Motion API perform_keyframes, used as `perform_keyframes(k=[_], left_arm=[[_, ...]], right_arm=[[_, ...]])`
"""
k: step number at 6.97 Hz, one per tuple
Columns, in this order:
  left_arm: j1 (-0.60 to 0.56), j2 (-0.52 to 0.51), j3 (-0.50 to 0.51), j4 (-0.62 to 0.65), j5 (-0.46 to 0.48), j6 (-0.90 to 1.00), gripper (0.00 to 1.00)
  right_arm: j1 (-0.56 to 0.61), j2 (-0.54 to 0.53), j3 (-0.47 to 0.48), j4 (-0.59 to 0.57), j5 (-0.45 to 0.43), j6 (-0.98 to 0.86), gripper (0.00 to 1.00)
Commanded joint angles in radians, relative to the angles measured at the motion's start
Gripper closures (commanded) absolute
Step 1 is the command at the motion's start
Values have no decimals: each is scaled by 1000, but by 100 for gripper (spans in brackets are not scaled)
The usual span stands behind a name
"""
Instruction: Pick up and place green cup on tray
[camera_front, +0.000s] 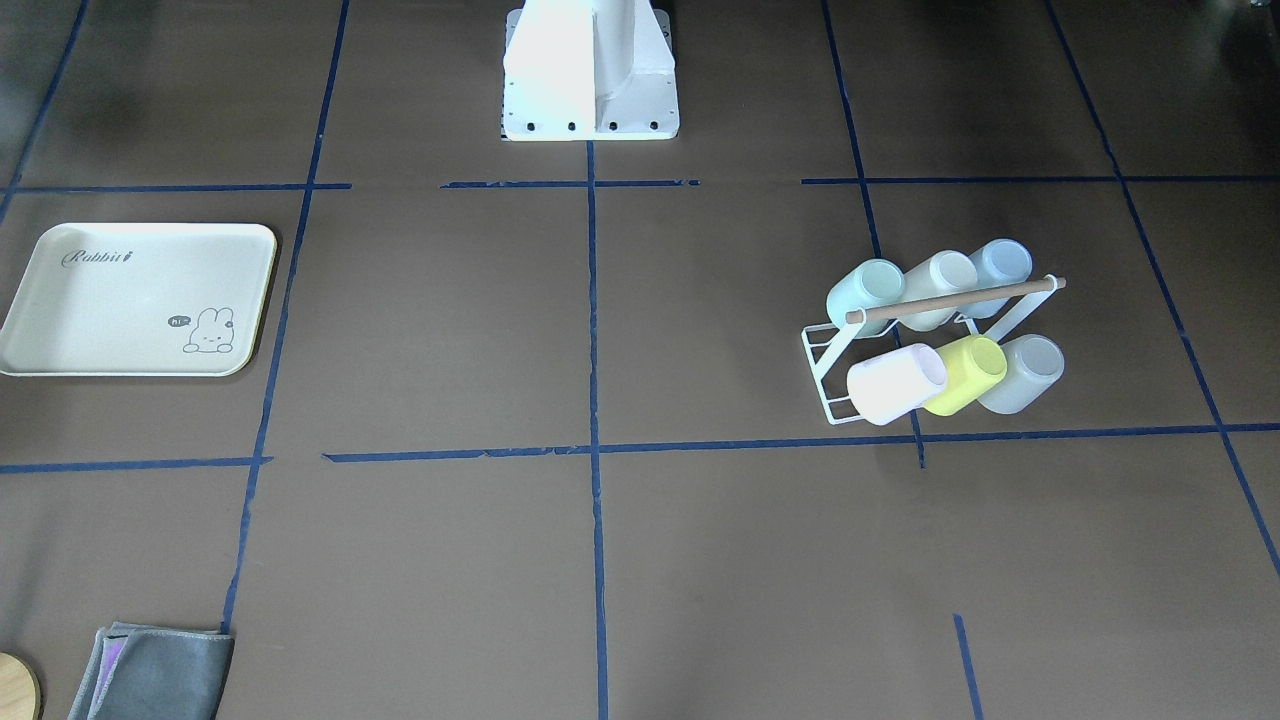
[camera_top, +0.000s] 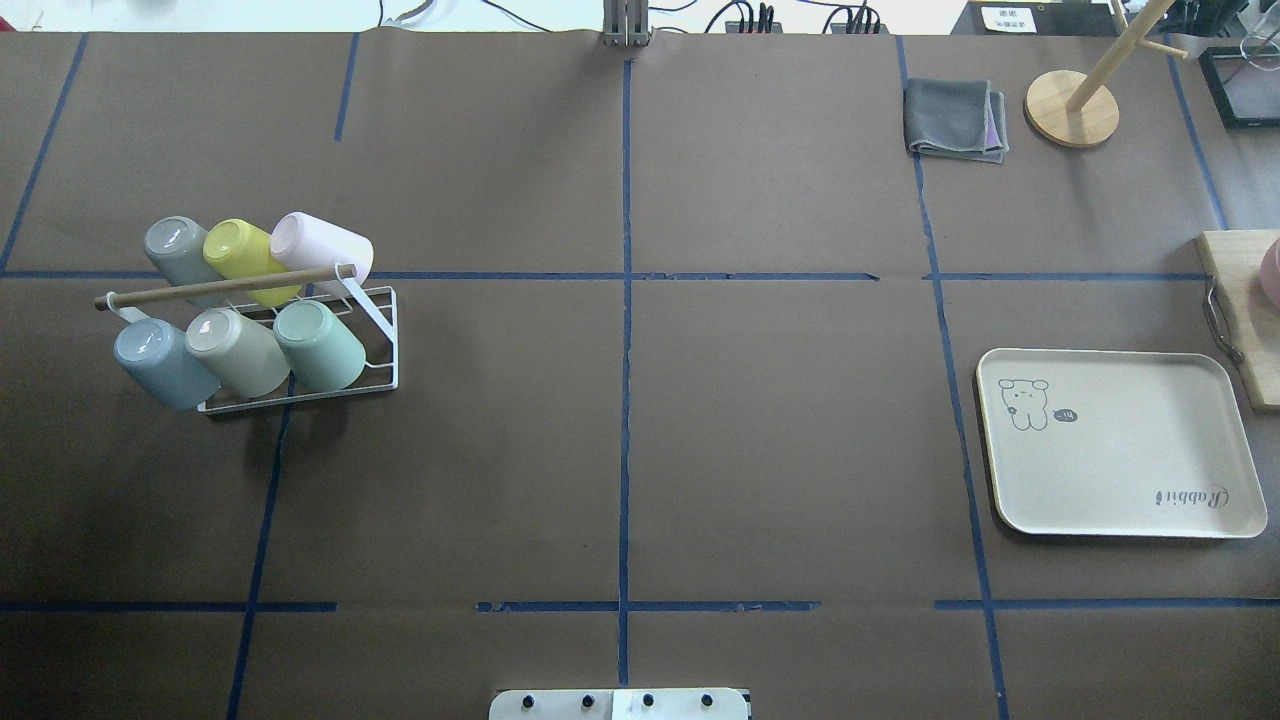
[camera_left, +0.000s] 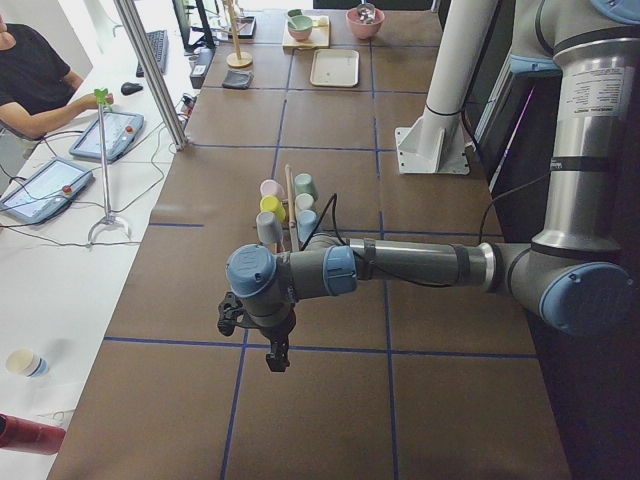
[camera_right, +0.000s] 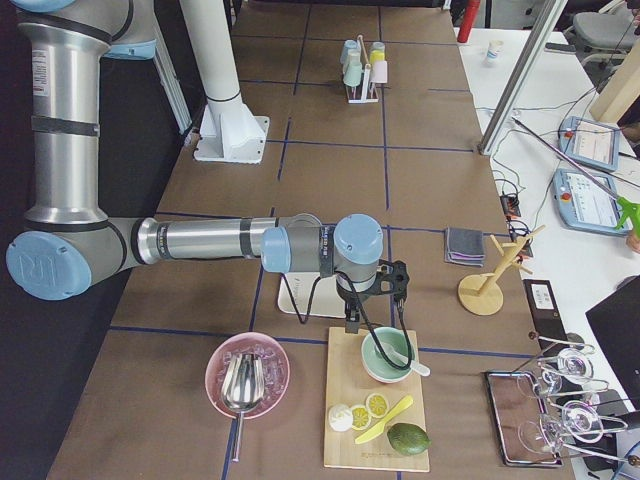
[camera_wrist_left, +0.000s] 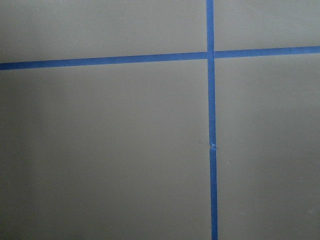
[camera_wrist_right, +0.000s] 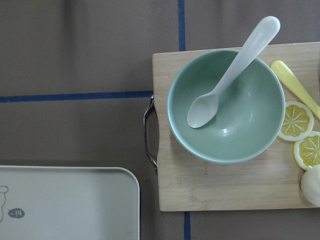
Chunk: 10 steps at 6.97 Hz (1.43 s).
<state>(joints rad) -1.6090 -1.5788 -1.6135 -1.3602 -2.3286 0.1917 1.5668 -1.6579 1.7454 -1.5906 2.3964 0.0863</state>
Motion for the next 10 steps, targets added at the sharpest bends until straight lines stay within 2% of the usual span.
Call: perform_keyframes(k=[1,2,3,6,7,9,10], left_arm=[[0,0,-14,0,0,-6,0],[0,0,-19,0,0,-6,0],[0,0,-20,0,0,-6,0],[0,2,-26,1,0,-8,0],[0,2,-26,1,-6,-9,0],[1,3,-26,0,-8,-9,0],[1,2,-28,1,-8,-9,0]], right_arm=[[-65,-43,6,128,-2,131,0],[-124,-86,5,291,-8,270,0],[-170,-114,3,386,-11,380,0],[-283,-154,-15,443,-71,444,0],[-312,-161,-38,519,-89,507,0],[-404,-175,-145,750,-123,663,0],[-454,-175,-152,802,-163,728,0]])
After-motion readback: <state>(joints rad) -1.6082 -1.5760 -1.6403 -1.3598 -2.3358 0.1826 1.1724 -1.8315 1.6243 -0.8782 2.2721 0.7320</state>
